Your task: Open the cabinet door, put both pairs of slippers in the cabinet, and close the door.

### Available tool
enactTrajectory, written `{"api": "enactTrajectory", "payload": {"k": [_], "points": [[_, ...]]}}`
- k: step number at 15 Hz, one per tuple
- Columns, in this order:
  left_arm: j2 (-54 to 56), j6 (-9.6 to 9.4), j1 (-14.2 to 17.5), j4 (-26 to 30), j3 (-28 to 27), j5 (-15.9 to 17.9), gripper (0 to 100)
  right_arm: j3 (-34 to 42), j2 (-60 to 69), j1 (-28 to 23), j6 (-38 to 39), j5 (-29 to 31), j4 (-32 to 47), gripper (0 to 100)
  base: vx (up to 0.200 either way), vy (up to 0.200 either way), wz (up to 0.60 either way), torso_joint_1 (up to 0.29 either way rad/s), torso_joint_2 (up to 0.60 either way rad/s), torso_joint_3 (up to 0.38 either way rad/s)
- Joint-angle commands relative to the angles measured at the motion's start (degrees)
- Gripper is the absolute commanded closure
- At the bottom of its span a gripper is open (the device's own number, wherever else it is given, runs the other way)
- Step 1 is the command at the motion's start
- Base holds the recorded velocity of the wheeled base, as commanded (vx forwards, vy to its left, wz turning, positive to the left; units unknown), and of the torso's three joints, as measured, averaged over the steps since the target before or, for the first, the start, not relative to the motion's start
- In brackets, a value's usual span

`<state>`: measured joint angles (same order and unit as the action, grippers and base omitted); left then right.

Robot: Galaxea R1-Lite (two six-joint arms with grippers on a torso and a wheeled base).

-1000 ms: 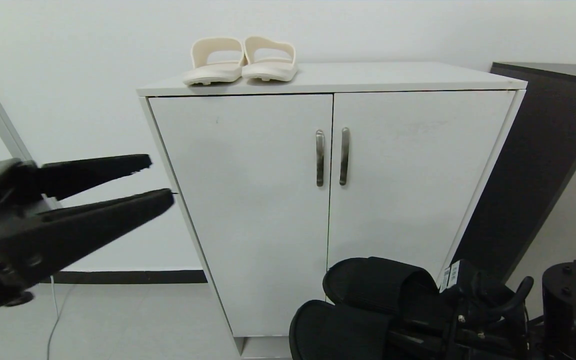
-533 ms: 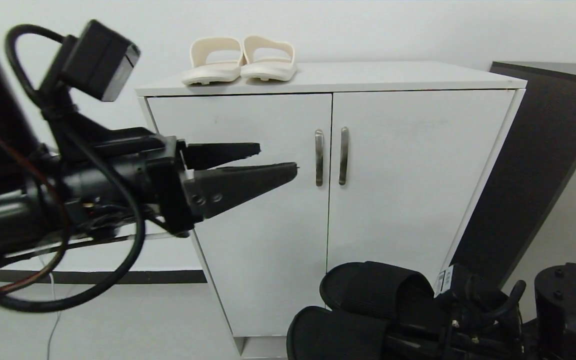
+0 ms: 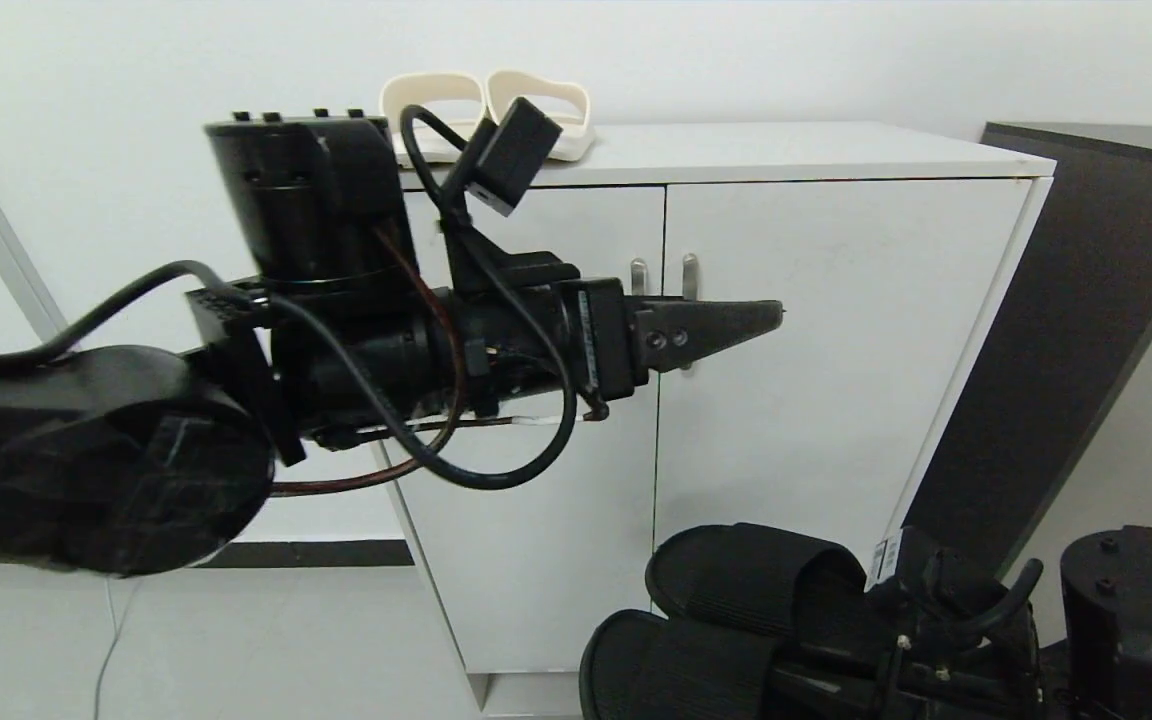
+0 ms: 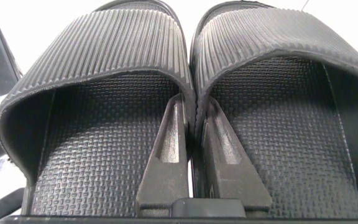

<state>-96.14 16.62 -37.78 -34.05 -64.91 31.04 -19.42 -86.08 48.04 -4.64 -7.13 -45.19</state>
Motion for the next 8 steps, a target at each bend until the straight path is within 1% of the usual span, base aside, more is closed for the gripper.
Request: {"api": "enactTrajectory", "payload": {"k": [1,2,3,4,6,8], "points": [[-6.26,0.44,-0.28,0.56,-4.08,-0.10,0,0.00,0.03,0.03,-0.01,0.01,-0.07,100,0.000,0.000,0.00,0.000,0.00,0.000],[-7.22,0.96,-0.28,1.18,-5.49,-1.51,0,0.08,0.12,0.03,-0.01,-0.08,0.01,100,0.000,0.000,0.00,0.000,0.00,0.000],[-7.93,0.96,-0.28,1.44,-6.19,-2.82,0,0.08,0.03,0.03,-0.01,0.01,-0.07,100,0.000,0.000,0.00,0.000,0.00,0.000],[-9.25,1.05,-0.28,1.62,-7.86,-6.25,0,0.08,0.03,0.03,-0.01,-0.08,0.01,100,0.000,0.000,0.00,0.000,0.00,0.000],[-9.42,0.96,0.07,1.70,-8.65,-8.36,0,0.08,0.03,0.03,-0.01,0.01,0.01,100,0.000,0.000,0.00,0.000,0.00,0.000],[-9.42,0.87,0.16,1.70,-8.83,-11.26,0,0.17,-0.06,0.03,-0.01,0.01,0.01,100,0.000,0.000,0.00,0.000,0.00,0.000]]}}
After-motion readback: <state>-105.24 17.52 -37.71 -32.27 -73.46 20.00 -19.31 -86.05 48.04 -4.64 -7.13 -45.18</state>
